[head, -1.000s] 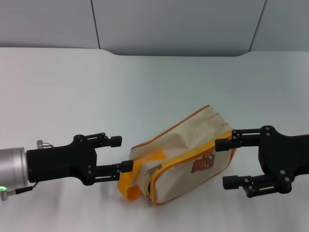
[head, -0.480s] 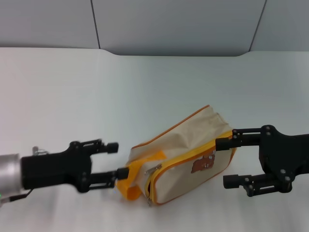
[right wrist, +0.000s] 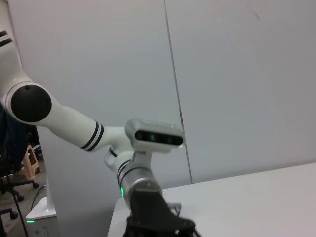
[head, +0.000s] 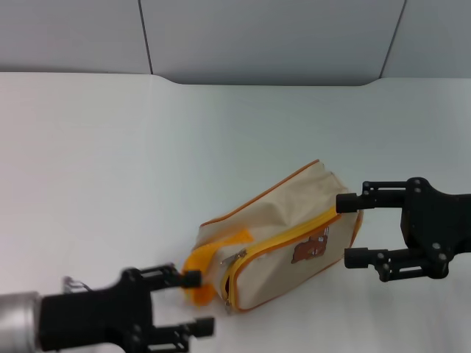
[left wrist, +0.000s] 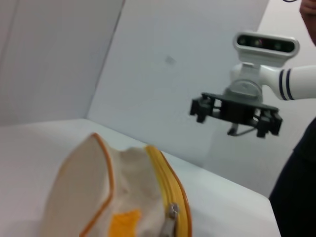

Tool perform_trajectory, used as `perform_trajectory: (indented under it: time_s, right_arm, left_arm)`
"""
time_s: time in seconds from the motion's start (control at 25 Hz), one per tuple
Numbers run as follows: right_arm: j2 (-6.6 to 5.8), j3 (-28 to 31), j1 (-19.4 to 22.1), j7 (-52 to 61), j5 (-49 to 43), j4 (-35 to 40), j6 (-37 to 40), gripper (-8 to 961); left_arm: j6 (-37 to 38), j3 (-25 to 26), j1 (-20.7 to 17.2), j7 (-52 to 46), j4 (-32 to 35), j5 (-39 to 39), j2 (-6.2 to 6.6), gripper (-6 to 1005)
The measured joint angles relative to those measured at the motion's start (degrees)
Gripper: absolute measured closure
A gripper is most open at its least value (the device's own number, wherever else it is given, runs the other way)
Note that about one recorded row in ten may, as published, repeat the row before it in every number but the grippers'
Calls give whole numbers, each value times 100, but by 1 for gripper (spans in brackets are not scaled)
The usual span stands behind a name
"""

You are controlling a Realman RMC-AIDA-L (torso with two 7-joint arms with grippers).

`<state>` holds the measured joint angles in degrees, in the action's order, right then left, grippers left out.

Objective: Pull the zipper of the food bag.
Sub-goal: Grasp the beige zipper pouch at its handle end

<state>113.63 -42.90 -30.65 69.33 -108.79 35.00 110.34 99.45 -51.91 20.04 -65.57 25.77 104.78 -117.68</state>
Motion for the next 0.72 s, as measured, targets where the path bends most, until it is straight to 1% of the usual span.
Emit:
perform_trajectory:
  time_s: [0.12,0.16,0.2,0.24,0.32,0.36,0.44,0.72]
  right_arm:
    - [6,1,-14,7,-2,-1,-18,223]
    - [6,1,-14,7,-2,-1,-18,223]
    - [7,1,-26,11,-13,-11,-22,223]
    - [7,1,-26,11,-13,-11,-22,223]
    - [9,1,-35,13,-26,-17,-22,223]
    - [9,1,-35,13,-26,-17,-22,223]
    - [10,1,-34,15,-28,-25,-22,223]
    - [10,1,-4,18,-7,-29,-21,223]
  left_arm:
    - [-264,-16,85,63,-130,190,-88,298]
    - [-264,-16,85,63,-130,190,-88,299]
    - [-500,-15,181,77,-262,257,-104,299]
    - [-500,-15,181,77,-262,257,-104,300]
    - [-870,-13,339,66,-452,277,-98,302]
    - [-870,-13,339,66,-452,277,-98,303]
    - [-1109,-20,444,66,-515,284,-101,304]
    - [-1482,44,595,81,-550,127,-119,310]
